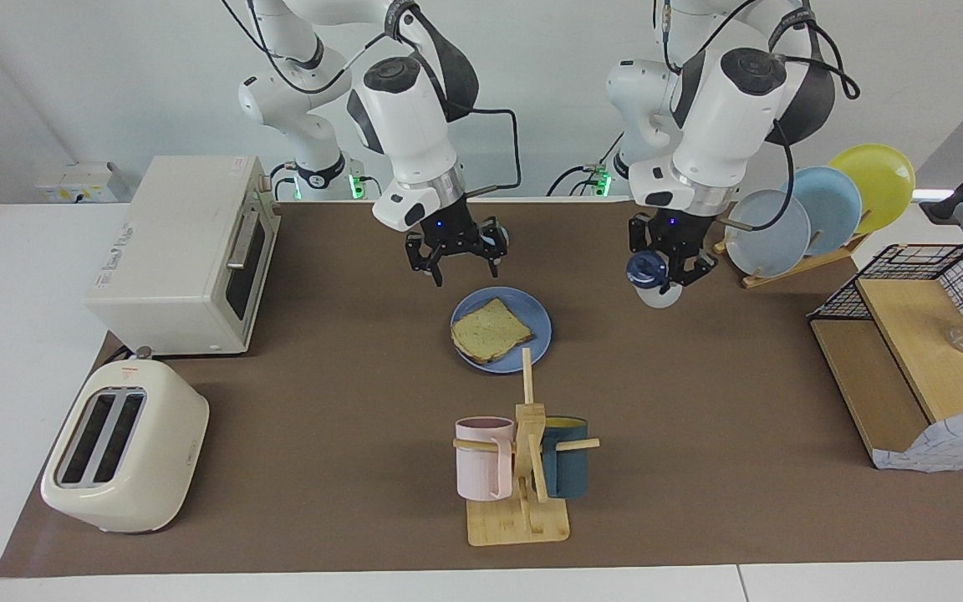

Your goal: Put bread on plate and add seasoning

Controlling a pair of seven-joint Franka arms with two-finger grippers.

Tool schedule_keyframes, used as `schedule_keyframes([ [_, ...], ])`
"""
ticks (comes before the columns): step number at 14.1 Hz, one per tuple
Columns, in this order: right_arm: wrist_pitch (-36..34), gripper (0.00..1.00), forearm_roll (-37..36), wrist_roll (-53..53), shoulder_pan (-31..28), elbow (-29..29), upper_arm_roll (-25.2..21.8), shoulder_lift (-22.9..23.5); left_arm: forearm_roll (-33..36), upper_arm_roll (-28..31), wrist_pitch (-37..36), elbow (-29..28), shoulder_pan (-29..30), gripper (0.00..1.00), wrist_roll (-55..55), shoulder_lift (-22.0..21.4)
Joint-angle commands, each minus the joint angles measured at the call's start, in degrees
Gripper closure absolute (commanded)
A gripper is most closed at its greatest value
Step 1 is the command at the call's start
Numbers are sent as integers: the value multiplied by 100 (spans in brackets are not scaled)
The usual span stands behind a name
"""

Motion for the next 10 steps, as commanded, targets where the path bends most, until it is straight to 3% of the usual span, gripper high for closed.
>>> schedule_keyframes([
  [1,-389,0,1292,-38,-212,412,28,112,-81,60,-293,-700,-505,100,458,-652],
  [3,-566,5,1692,67,-195,580,28,42,-81,60,-206,-1245,-778,100,467,-1091],
  [7,-1084,43,1693,1051,-107,1211,90,6,-81,51,-83,-1590,-1051,100,485,-1365],
  [9,-1103,52,1693,1227,-46,1388,194,24,-90,51,-39,-1643,-1165,100,485,-1410],
  [10,-1007,52,1667,1385,-2,1415,274,24,-90,51,-30,-1661,-1227,100,485,-1427],
])
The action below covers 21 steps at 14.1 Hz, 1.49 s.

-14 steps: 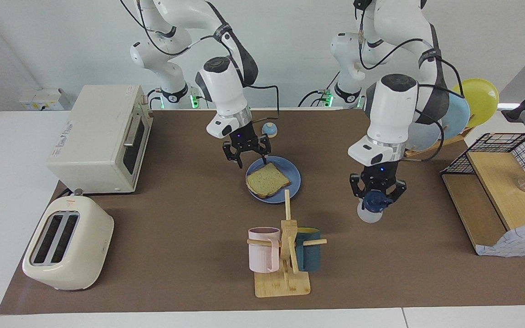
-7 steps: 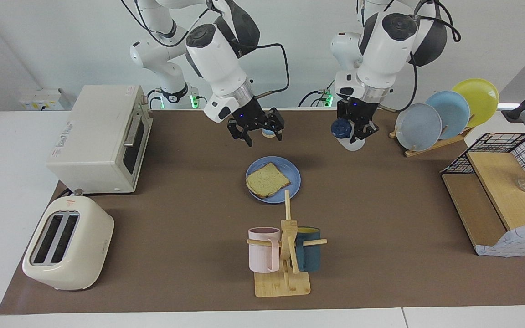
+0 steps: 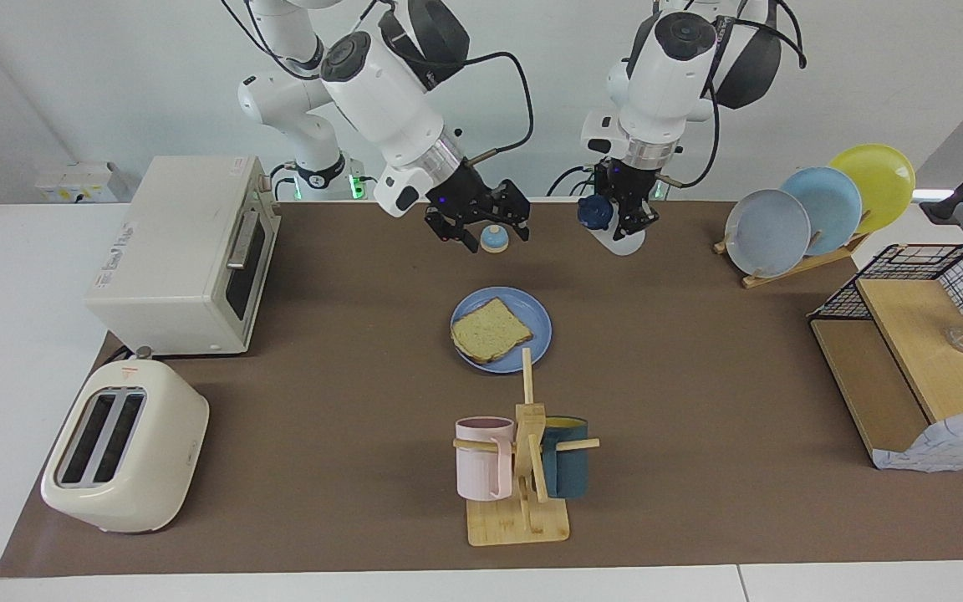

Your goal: Put bread on plate and add seasoning

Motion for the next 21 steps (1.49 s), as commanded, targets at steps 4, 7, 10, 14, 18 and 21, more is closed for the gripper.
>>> schedule_keyframes([
  [4,319,52,-388,249,545,31,149,24,-173,81,207,-249,-280,100,132,-217],
  [7,266,52,-628,222,652,-119,149,-19,-226,90,216,-249,-271,100,360,-217],
  [10,135,52,-619,73,582,-102,149,-11,-226,98,216,-249,-253,100,483,-217],
  [14,-129,53,-610,72,625,-66,141,-20,-226,98,216,-241,-245,100,483,-217],
  [18,-349,58,-593,81,634,-22,149,-81,-226,98,216,-241,-227,100,510,-217],
  [21,-358,64,-540,116,625,-31,149,-90,-226,98,216,-249,-227,100,510,-217],
])
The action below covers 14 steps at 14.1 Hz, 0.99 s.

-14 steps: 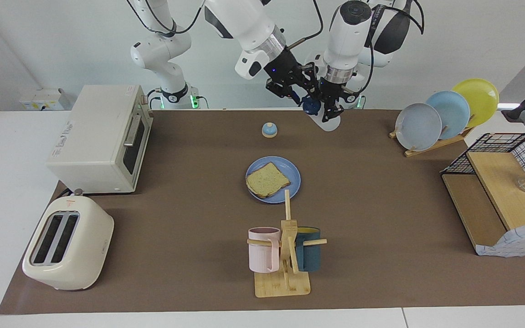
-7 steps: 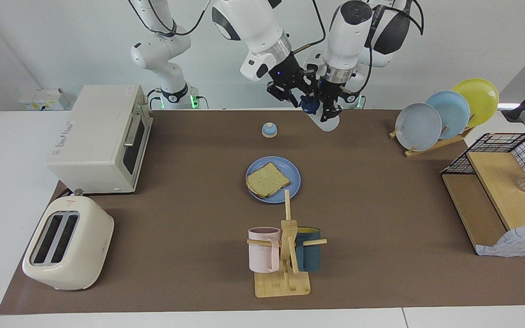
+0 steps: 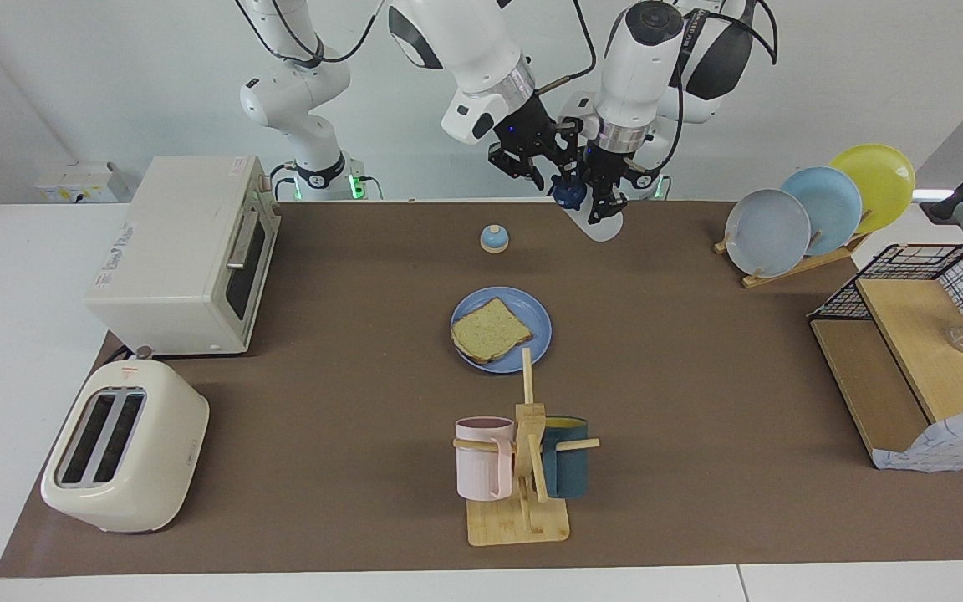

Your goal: Put bread on plate and add seasoning

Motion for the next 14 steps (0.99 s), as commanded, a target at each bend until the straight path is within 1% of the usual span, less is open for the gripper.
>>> schedule_keyframes([
  [1,-56,64,32,-79,-27,-31,17,-73,-83,60,141,-190,-27,100,121,-190],
  [12,58,64,23,-70,-9,-118,17,-117,-101,69,150,-190,-9,100,121,-199],
  [13,58,66,23,-79,-9,-118,26,-117,-101,69,150,-190,-9,100,112,-199],
  [14,67,71,23,-71,-9,-118,26,-117,-101,69,150,-190,-9,100,112,-199],
])
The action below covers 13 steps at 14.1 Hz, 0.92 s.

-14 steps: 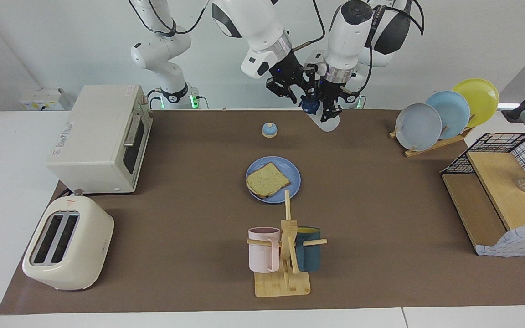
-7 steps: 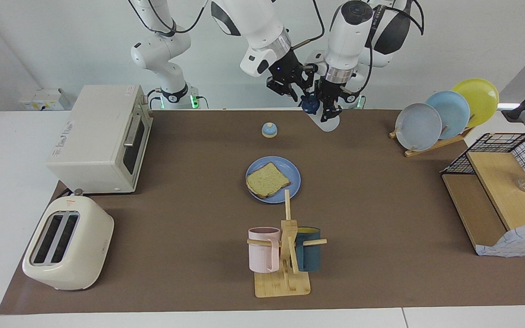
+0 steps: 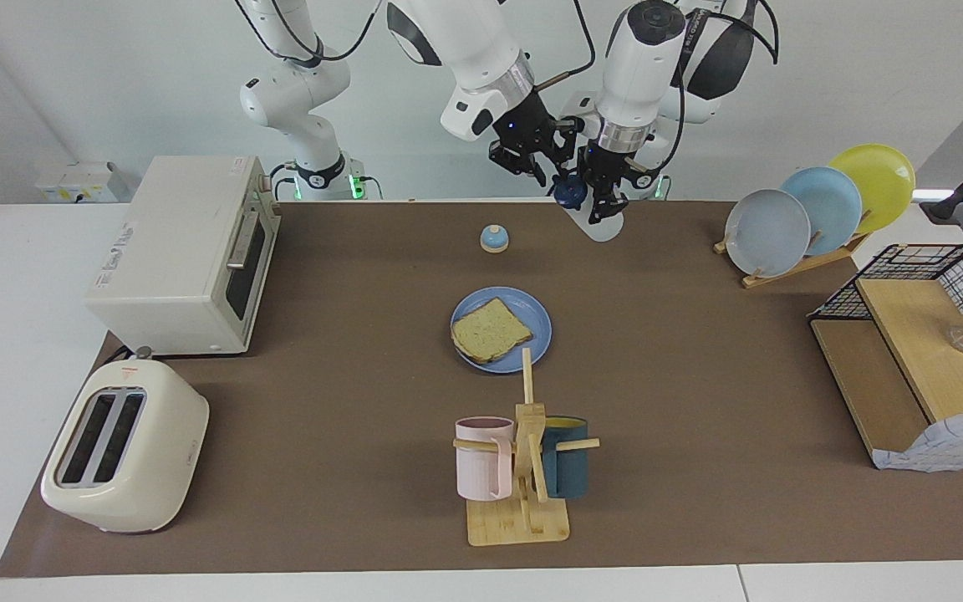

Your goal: Put bread on plate and add seasoning

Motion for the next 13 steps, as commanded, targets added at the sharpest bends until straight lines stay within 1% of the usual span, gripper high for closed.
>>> schedule_keyframes([
  [1,66,74,14,-71,-12,-118,24,-105,-91,52,139,-190,-11,100,105,-186],
  [2,66,77,14,-71,-12,-118,24,-105,-91,52,139,-190,-11,100,105,-186],
  [5,145,90,14,-70,-3,-118,24,-105,-91,52,139,-190,-11,100,105,-186],
  [6,145,97,14,-71,-3,-118,24,-105,-91,52,139,-190,-11,100,105,-186],
  [7,145,100,23,-62,-12,-118,24,-105,-91,52,139,-190,-11,100,105,-186],
  [13,145,100,84,43,-47,-39,15,-53,-91,52,104,-190,-11,100,105,-195],
])
